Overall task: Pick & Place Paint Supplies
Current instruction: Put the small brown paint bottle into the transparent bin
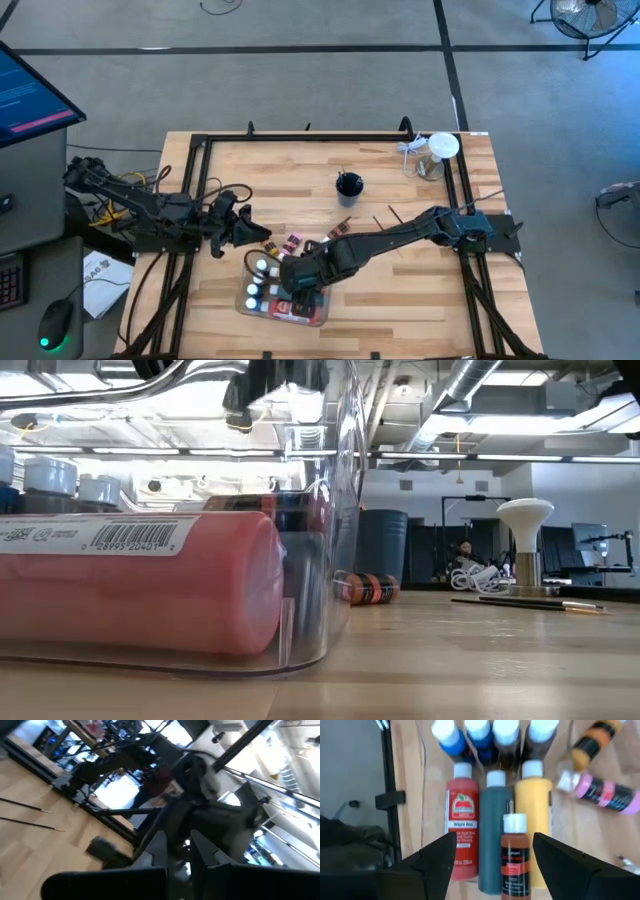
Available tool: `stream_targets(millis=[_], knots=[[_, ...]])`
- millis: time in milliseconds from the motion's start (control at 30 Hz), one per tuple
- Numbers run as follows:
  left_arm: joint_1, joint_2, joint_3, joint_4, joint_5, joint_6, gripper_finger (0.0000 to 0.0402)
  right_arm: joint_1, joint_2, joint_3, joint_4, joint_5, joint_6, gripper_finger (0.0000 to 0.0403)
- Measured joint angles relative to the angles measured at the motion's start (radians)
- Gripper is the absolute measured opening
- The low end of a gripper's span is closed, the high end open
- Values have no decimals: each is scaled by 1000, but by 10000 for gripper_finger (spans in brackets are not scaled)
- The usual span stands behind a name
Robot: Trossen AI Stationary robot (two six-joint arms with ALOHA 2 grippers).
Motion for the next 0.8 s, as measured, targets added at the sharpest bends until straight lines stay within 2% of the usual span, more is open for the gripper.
stream_targets(millis=[200, 300, 400, 467, 667, 800], knots=[[2, 30, 0, -44, -72, 22, 2, 16, -52, 19, -20, -10, 30, 255], [10, 94, 1, -45, -46, 21, 1, 45, -101, 22, -52, 35, 65, 255], [10, 198, 45, -138, -32, 22, 1, 90, -147, 22, -76, 143, 61, 254], [16, 285, 118, -237, -31, 47, 1, 125, -177, 22, -106, 201, 23, 255], [79, 569, 379, -507, -30, 231, 1, 190, -246, 22, -242, 561, 155, 255], [168, 715, 476, -552, -1, 219, 1, 199, -287, 22, -364, 724, 283, 255]])
